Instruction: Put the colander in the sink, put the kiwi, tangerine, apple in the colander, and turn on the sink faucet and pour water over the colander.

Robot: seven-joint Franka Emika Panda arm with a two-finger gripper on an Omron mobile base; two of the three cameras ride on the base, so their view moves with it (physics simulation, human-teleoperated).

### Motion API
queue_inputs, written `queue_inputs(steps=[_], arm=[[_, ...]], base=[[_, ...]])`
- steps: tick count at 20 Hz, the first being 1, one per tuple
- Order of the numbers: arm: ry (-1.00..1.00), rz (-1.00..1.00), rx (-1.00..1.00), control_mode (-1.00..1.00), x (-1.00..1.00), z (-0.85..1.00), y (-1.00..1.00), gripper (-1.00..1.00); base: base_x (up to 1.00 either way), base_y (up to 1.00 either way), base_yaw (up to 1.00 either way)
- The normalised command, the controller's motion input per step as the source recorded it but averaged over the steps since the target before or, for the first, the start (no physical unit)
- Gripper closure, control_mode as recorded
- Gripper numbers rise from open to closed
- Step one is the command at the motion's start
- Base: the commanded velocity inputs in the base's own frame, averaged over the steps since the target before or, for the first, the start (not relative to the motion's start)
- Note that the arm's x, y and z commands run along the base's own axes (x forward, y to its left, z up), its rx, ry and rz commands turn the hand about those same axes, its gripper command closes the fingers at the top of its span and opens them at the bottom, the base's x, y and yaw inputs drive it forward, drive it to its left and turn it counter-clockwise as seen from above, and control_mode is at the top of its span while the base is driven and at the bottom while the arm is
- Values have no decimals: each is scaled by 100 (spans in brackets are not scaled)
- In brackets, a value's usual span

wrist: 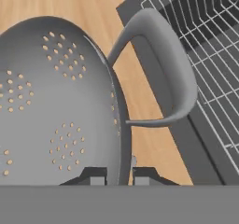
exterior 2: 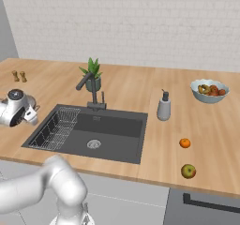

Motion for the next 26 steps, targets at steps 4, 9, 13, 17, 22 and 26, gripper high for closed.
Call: queue_inputs(steps=[4,9,13,17,22,26], arm=[[0,-2,0,-100,-76,91,-47,100],[5,0,-3,-100,-64,83,-66,100],[14,0,-7,-100,-38,61,-76,100],[7,0,-9,-100,-43,26,-76,100],[-5,5,-1,-100,-29,0,-87,100],[-10,3,8,-100,-9,-12,-94,100]], base=[[0,0,0],[0,0,0],[0,0,0],[0,0,0],[0,0,0],[0,0,0]])
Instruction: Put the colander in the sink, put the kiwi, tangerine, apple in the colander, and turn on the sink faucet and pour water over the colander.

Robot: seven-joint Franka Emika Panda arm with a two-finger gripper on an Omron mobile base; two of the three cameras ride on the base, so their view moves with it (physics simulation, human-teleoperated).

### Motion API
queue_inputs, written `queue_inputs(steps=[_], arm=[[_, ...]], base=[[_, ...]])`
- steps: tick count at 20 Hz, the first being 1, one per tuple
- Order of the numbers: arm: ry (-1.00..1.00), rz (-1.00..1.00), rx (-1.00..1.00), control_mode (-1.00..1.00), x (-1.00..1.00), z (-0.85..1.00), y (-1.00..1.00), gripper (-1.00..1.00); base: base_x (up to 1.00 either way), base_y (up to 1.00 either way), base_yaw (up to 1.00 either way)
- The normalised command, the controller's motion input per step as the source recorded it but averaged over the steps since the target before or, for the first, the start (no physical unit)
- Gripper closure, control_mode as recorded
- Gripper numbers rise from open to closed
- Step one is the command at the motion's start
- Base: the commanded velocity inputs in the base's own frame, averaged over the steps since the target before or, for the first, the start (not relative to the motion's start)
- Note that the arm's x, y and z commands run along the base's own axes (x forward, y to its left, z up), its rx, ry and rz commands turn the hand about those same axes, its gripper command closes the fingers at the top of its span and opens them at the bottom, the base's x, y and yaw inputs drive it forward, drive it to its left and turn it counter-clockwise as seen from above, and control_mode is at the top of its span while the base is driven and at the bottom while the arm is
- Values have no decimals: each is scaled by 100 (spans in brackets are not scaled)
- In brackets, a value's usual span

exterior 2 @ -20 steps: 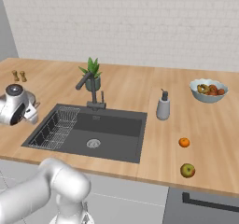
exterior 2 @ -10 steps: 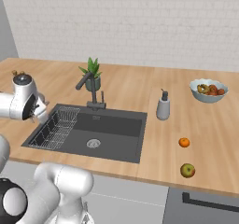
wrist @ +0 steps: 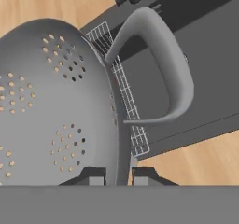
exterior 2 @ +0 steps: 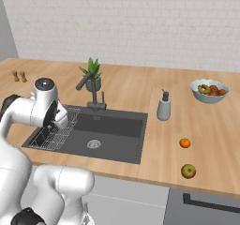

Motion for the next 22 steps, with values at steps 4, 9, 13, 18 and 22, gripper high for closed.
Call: queue_inputs(steps=[4,9,13,18,22], arm=[[-6,4,2,-100,0,-15,-84,100],[1,4,2,-100,7,-1,-74,100],[0,10,3,-100,23,-14,-63,100],[1,14,3,-100,29,-20,-64,100],[3,12,2,-100,37,-20,-59,100]], base=[[0,0,0],[0,0,0],[0,0,0],[0,0,0],[0,0,0]])
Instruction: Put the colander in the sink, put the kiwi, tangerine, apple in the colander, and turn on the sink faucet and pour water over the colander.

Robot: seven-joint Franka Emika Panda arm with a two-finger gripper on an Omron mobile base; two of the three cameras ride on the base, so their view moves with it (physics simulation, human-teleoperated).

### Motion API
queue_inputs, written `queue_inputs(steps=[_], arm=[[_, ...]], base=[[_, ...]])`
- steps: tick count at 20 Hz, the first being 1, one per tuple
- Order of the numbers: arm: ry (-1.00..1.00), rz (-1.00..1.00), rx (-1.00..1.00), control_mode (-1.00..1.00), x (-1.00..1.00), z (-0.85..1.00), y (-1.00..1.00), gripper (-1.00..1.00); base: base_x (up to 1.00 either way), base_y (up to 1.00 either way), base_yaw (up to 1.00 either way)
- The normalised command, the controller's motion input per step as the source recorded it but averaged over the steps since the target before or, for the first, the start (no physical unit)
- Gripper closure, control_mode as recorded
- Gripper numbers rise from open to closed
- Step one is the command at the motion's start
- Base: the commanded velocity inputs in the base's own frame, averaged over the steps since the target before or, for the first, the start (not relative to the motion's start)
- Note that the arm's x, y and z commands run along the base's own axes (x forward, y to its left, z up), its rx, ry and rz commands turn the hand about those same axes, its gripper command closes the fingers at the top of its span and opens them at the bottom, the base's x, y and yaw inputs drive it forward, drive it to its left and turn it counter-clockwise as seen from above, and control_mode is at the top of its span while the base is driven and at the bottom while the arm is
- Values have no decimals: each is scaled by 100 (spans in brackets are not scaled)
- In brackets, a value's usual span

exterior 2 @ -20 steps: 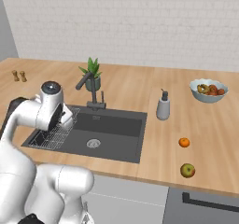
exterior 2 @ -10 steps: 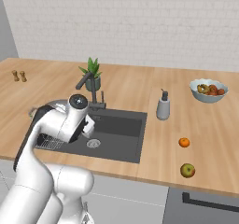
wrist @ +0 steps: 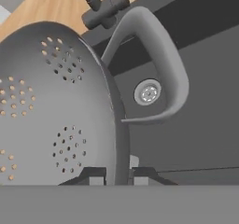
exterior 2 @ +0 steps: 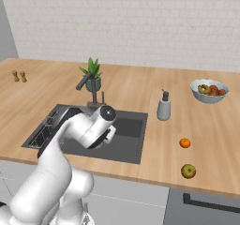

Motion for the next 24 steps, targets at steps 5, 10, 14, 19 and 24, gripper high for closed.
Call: queue_inputs(steps=[5,10,14,19,24], arm=[[4,4,0,-100,39,-27,-23,100],[2,0,0,-100,38,-31,-2,100],[0,0,0,-100,37,-22,0,100],[0,0,0,-100,25,-36,0,100],[0,0,0,-100,12,-39,0,100]], base=[[0,0,0],[0,0,0],[0,0,0],[0,0,0],[0,0,0]])
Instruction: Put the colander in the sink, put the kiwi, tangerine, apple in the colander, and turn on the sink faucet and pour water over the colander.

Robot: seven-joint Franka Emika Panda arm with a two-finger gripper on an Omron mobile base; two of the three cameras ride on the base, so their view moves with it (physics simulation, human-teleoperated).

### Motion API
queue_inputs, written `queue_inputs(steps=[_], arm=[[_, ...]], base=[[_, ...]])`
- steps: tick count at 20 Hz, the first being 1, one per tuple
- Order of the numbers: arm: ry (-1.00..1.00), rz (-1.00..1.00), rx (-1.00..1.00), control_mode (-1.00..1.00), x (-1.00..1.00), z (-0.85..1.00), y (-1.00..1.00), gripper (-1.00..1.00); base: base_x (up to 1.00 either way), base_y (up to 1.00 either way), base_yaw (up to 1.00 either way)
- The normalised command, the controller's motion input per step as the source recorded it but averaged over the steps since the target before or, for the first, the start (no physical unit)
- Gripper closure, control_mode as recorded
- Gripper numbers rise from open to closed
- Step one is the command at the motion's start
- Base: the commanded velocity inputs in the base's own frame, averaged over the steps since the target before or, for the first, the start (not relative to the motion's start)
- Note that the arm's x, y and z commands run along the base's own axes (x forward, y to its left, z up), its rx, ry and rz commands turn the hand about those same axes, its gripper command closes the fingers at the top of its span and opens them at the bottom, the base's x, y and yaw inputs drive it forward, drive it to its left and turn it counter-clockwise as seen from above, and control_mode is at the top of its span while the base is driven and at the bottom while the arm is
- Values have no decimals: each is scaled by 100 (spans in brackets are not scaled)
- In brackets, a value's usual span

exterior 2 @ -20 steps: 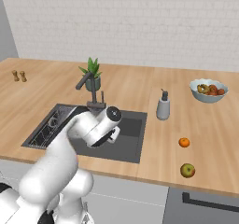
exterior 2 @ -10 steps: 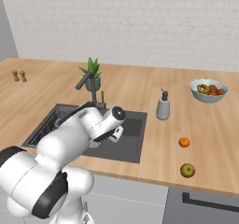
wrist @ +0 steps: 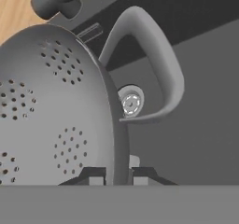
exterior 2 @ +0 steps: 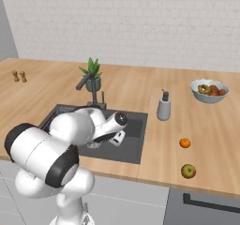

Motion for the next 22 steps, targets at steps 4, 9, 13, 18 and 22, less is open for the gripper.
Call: queue_inputs(steps=[4,9,13,18,22], arm=[[0,0,0,-100,10,-41,0,100],[0,0,0,-100,4,-36,0,100],[0,0,0,-100,2,-38,0,100],[0,0,0,-100,10,-45,0,100],[0,0,0,-100,7,-39,0,100]], base=[[0,0,0],[0,0,0],[0,0,0],[0,0,0],[0,0,0]])
